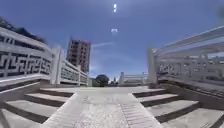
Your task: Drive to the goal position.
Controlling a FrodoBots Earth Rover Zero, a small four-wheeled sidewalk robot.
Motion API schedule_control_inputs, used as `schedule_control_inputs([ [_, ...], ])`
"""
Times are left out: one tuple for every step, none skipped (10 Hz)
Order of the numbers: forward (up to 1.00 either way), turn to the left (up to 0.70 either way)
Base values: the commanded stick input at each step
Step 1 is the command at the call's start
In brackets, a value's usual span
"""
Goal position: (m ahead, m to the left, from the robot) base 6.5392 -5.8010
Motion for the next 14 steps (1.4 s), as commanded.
schedule_control_inputs([
  [0.45, 0.00],
  [0.45, 0.00],
  [0.45, 0.00],
  [0.45, 0.00],
  [0.45, 0.00],
  [0.45, 0.00],
  [0.45, 0.00],
  [0.45, 0.07],
  [0.45, 0.22],
  [0.45, 0.27],
  [0.45, 0.27],
  [0.45, 0.08],
  [0.45, 0.27],
  [0.45, 0.19],
])
